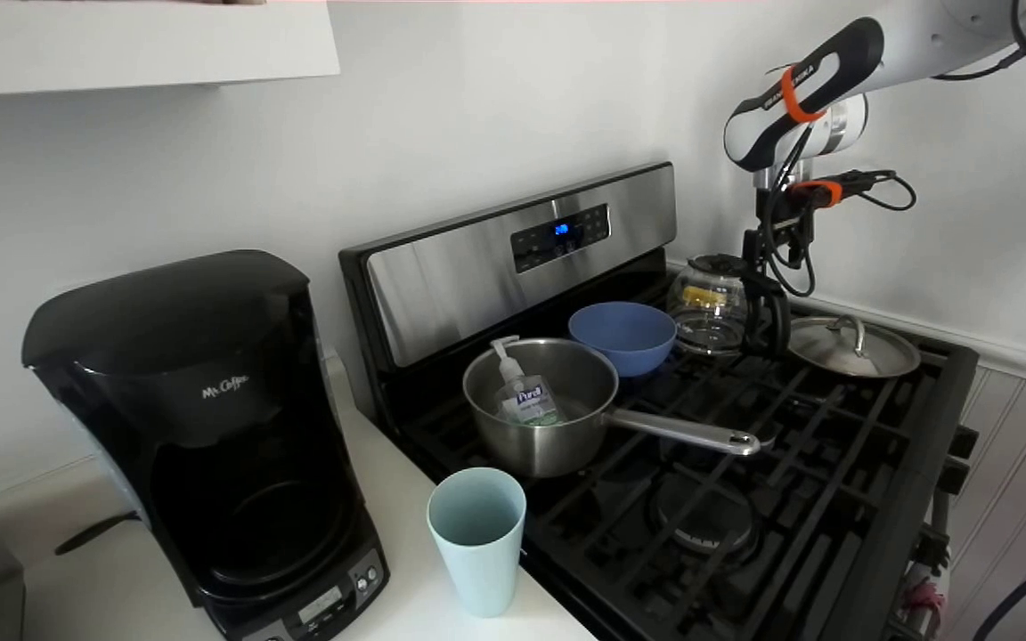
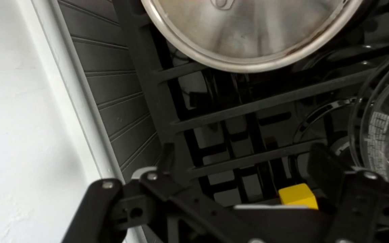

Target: Put the yellow block in the blue bowl

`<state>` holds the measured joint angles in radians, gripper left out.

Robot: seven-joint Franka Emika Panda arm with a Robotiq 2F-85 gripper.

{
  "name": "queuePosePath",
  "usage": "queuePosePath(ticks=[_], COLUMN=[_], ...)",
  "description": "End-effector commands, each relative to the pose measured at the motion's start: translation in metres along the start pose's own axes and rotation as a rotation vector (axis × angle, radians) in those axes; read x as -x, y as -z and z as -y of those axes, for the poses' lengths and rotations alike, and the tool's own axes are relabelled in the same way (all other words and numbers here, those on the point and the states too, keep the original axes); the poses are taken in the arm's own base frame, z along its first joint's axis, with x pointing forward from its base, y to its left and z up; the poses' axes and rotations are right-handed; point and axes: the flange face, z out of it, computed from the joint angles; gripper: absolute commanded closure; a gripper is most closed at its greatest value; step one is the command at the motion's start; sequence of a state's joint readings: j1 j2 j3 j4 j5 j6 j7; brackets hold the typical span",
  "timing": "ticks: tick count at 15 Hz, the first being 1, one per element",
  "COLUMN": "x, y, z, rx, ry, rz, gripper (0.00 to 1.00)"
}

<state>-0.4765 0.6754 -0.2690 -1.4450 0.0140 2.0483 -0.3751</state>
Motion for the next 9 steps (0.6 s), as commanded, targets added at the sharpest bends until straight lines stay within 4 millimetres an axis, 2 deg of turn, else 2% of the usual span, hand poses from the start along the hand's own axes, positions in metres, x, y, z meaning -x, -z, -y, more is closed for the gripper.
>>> queuePosePath(ticks=[1,5,9], x=[-0.003,-0.020,-0.035], y=[0.000,-0.004,-0.008], z=[0.002,0.012,0.013], rx=[-0.005,-0.017,-0.073], ry=[0.041,0.153,0.180], rz=[-0.009,-0.056,-0.077], gripper=[0.00,0.00,0.00])
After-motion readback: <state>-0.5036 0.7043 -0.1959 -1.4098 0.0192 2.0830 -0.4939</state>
